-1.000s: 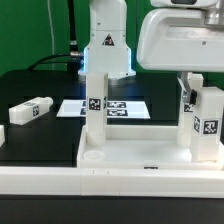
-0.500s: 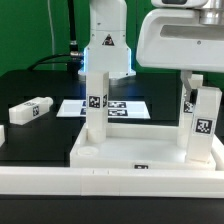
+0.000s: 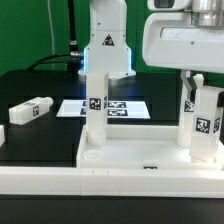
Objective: Assemble desk
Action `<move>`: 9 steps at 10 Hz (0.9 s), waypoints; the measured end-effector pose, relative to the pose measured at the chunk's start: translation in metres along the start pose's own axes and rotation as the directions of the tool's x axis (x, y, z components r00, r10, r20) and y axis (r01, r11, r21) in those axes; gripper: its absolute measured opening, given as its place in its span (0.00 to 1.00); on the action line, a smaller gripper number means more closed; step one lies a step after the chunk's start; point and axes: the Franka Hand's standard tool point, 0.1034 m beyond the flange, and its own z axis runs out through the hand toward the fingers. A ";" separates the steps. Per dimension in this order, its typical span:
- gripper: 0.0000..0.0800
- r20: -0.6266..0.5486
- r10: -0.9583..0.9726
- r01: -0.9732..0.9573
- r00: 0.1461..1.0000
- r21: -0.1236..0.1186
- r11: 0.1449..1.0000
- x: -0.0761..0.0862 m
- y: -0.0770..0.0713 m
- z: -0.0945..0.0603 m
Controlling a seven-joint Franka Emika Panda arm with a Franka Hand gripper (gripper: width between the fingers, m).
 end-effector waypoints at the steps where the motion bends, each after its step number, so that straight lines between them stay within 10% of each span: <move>1: 0.36 0.002 0.070 -0.070 0.998 0.003 0.998 0.000 0.000 0.001; 9: 0.46 0.019 0.573 -0.573 0.819 -0.003 0.820 -0.004 -0.001 0.002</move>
Offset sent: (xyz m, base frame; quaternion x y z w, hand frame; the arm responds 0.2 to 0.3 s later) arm -0.0073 0.0148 -0.0073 -0.0024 -0.0252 0.2123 0.9769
